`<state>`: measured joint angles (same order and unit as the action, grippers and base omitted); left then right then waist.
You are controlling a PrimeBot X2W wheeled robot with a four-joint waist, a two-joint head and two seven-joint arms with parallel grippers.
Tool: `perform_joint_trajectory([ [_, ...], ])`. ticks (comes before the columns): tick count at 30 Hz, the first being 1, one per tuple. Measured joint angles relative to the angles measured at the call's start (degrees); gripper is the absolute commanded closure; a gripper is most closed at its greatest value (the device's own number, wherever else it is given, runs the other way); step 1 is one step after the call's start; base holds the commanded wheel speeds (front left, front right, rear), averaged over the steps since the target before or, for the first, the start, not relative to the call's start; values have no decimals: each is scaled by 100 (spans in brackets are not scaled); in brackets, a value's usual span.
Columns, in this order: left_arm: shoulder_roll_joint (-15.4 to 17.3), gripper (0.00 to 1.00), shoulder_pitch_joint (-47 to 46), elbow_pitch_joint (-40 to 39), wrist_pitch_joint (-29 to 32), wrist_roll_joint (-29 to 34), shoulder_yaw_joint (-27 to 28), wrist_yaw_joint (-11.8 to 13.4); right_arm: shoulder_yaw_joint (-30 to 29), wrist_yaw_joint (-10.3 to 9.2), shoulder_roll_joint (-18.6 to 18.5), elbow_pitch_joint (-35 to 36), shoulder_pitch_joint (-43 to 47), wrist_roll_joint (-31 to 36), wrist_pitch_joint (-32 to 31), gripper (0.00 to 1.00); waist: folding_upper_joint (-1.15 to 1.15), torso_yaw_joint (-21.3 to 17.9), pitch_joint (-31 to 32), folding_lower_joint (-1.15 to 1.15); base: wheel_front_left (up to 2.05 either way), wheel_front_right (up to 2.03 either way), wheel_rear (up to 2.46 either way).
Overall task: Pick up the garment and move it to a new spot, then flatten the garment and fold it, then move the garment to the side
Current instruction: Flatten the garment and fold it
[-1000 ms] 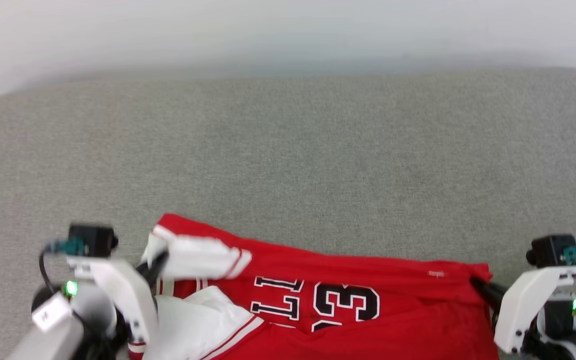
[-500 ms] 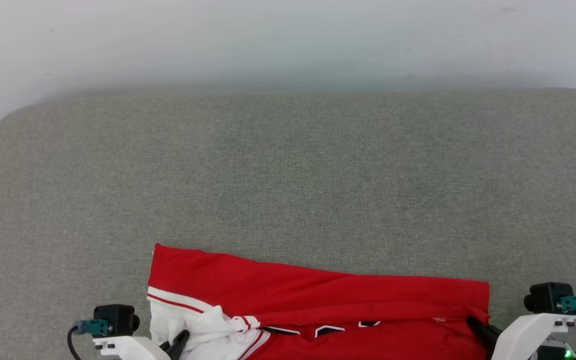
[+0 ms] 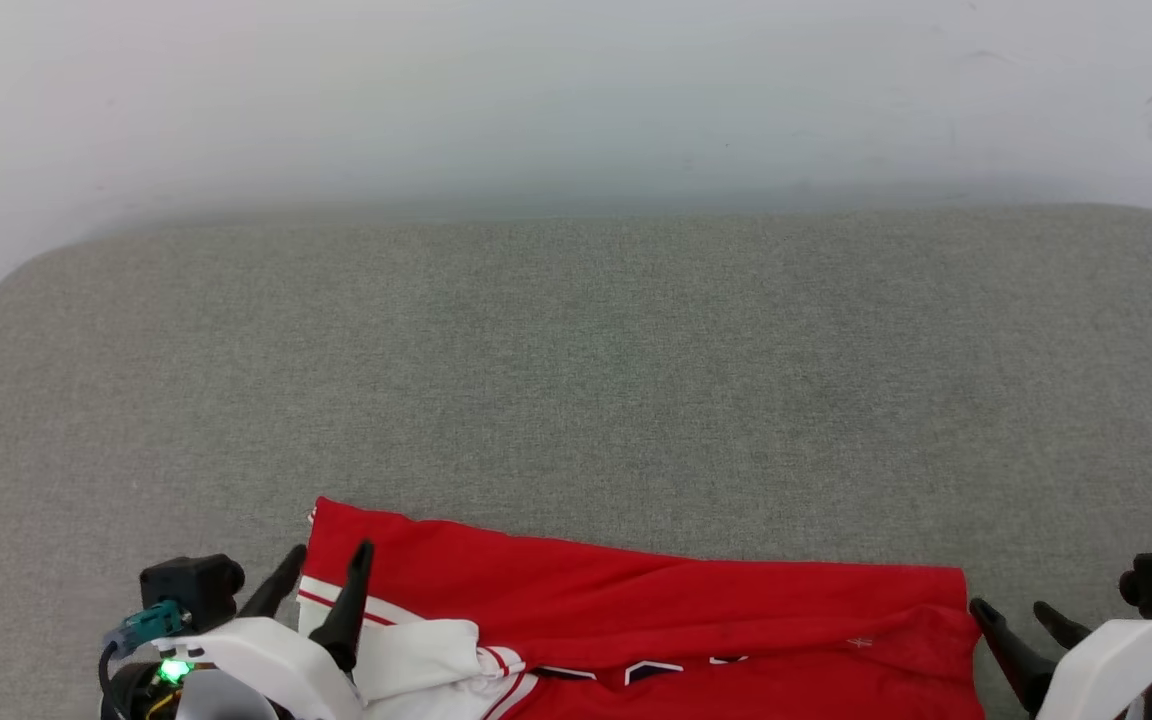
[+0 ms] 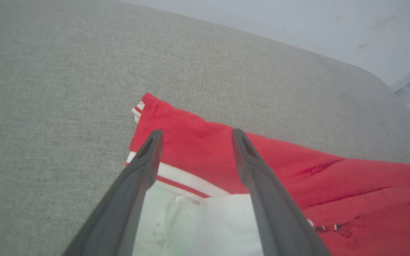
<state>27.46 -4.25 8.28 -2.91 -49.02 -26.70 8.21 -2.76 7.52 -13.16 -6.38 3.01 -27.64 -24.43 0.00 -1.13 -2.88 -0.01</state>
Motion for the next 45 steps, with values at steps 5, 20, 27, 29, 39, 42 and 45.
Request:
perform_joint_trajectory([
  [5, -62, 0, -61, -290, -653, 374, 164, 334, -432, -1, -90, 319, 103, 74, -572, 0, 0, 49, 72, 0, 0, 0, 0],
  [20, -275, 0, 372, -1241, -1200, 1535, 683, 1071, -249, -1, -42, -13, 40, 96, -1206, 0, 0, 457, -58, 0, 0, 0, 0],
  [27, -331, 0, 408, -1377, -1209, 1873, 749, 1007, -3, -1, 23, -545, -107, 48, -1192, 0, 0, 560, -204, 1, 0, 0, 0],
  [29, -389, 0, 410, -1374, -1209, 1930, 786, 983, 26, -1, 36, -703, -146, -11, -1228, 53, 0, 562, -216, 1, 0, 0, 0],
  [39, -474, 0, 503, -1178, -1215, 2014, 822, 869, 290, 1, -91, -784, -307, -174, -1089, 100, 0, 445, -138, 1, 0, 0, 0],
  [42, -458, 0, 515, -1122, -1214, 2033, 810, 857, 294, 1, -159, -697, -350, -174, -1089, 100, 0, 396, -74, 1, 0, 0, 0],
  [45, -426, 0, 524, -1087, -1196, 2060, 811, 859, 123, 1, -253, -594, -400, -155, -1156, 100, 0, 349, 8, 1, 0, 0, 0],
])
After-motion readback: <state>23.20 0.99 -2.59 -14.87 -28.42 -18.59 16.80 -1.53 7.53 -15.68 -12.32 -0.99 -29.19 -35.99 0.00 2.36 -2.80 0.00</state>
